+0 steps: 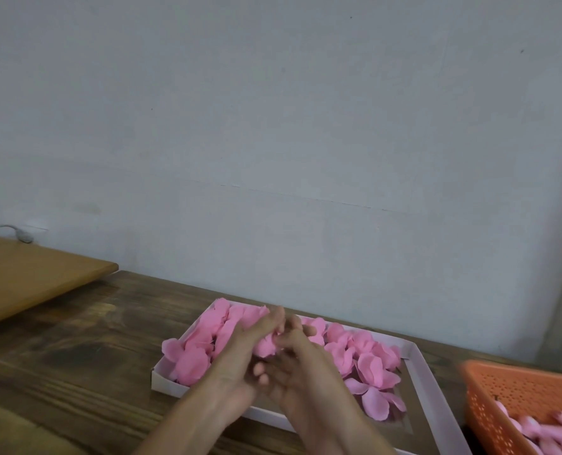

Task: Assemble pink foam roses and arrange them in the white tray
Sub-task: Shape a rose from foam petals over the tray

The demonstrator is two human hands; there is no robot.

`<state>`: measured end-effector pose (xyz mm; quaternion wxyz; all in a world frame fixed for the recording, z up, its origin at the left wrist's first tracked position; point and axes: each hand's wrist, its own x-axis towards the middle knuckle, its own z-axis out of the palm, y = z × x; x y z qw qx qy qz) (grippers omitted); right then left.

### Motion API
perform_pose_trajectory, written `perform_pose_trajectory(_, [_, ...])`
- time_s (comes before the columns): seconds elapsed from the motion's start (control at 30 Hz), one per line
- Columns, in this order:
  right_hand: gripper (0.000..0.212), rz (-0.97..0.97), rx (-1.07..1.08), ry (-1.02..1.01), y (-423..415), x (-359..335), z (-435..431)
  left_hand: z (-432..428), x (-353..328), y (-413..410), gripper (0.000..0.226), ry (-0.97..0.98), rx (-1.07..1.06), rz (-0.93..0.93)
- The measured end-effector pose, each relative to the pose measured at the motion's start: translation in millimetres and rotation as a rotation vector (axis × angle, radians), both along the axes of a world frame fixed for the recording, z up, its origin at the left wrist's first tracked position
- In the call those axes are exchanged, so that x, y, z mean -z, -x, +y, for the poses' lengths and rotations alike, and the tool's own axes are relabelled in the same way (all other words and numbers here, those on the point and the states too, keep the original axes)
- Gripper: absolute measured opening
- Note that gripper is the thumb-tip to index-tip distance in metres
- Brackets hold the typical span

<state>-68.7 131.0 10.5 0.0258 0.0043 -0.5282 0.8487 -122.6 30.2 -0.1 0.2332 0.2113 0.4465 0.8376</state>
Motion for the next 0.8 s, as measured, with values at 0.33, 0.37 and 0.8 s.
perform_pose_trajectory(0.33, [0.035,0.208,0.074,-0.066,9.4,18.4,-7.9,-4.7,-6.3,-2.5,0.057,0.051,-0.112,0.125])
perform_pose_trajectory(0.37, [0.031,0.188,0.059,-0.056,11.6,18.0,-7.3,-5.5,-7.3,-2.3,0.057,0.068,-0.121,0.148])
perform_pose_trajectory(0.8, [0.029,0.226,-0.013,0.041,14.2,26.2,-15.3,-4.7,-15.4,-8.7,0.048,0.079,-0.329,0.177])
